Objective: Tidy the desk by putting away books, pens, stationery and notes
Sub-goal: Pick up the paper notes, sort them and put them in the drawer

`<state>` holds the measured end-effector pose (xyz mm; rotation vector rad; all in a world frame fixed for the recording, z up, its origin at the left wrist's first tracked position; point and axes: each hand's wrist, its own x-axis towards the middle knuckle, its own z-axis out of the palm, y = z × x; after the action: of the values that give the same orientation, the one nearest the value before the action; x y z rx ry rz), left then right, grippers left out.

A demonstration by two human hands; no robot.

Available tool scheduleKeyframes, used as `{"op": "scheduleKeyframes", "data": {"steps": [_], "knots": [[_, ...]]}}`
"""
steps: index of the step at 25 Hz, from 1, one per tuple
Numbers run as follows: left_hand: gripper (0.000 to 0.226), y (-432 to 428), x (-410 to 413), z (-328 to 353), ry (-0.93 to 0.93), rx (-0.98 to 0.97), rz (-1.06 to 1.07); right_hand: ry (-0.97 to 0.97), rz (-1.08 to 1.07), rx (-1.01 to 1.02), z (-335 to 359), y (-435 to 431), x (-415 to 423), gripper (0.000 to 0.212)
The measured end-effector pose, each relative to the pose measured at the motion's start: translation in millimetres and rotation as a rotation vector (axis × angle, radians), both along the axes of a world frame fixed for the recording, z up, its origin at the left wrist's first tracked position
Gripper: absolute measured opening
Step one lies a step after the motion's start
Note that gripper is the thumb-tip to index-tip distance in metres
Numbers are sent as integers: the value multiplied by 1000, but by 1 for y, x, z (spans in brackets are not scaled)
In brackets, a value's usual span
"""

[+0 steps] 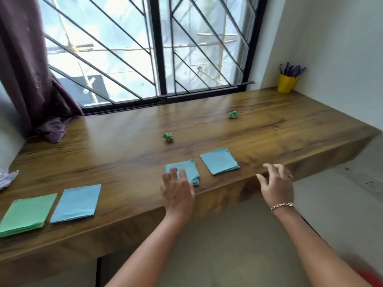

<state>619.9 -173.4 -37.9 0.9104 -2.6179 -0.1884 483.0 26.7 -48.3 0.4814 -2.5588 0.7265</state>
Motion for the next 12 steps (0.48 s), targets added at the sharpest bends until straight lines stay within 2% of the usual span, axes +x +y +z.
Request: {"op": "scheduleKeyframes", "data": {"steps": [2, 5, 12], "knots": [[52, 30, -5, -9, 21, -110, -198, 75, -28, 75, -9, 32, 16, 28], [56, 78, -11, -24, -32, -88, -377, 75, -67, 190, -20, 81, 38, 33], [57, 220, -11, -57, -382, 27, -680, -26, -361, 216, -47, 256, 100, 32]]}}
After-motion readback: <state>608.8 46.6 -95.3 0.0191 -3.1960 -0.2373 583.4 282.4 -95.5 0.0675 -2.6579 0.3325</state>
